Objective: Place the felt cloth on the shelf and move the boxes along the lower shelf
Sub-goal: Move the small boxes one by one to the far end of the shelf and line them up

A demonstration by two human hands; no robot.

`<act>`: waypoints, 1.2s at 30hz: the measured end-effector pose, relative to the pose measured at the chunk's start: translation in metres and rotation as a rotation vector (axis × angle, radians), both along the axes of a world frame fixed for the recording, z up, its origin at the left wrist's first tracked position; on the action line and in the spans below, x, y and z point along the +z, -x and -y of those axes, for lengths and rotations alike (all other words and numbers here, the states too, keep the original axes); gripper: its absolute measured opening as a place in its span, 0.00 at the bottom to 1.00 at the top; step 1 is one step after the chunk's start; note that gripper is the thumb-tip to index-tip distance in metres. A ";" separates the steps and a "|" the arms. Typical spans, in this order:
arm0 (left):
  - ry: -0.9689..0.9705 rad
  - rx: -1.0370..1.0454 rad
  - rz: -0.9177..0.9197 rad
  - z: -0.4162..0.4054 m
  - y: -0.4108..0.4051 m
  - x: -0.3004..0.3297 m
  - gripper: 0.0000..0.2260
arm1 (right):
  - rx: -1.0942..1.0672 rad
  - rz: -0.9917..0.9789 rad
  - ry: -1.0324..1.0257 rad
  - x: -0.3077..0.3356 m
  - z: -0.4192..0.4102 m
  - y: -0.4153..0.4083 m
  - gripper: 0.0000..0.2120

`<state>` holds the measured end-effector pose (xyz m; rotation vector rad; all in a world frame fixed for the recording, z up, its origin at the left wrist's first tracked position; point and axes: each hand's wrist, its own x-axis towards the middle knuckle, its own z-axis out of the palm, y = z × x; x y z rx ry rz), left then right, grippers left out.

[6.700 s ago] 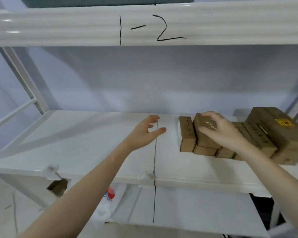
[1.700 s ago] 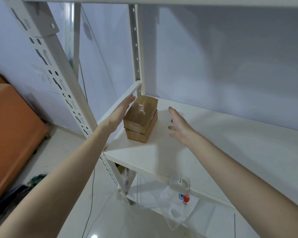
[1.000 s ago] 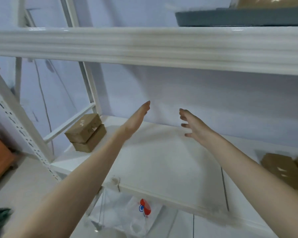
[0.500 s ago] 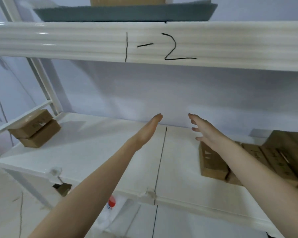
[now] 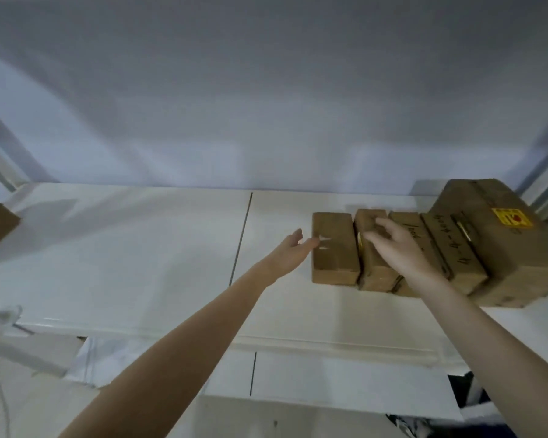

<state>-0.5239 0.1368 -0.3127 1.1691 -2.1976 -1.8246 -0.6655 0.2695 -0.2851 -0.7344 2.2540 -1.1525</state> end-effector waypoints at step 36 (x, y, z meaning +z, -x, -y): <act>0.064 0.172 -0.222 0.040 -0.083 0.010 0.31 | 0.311 0.149 0.075 -0.003 0.075 -0.077 0.28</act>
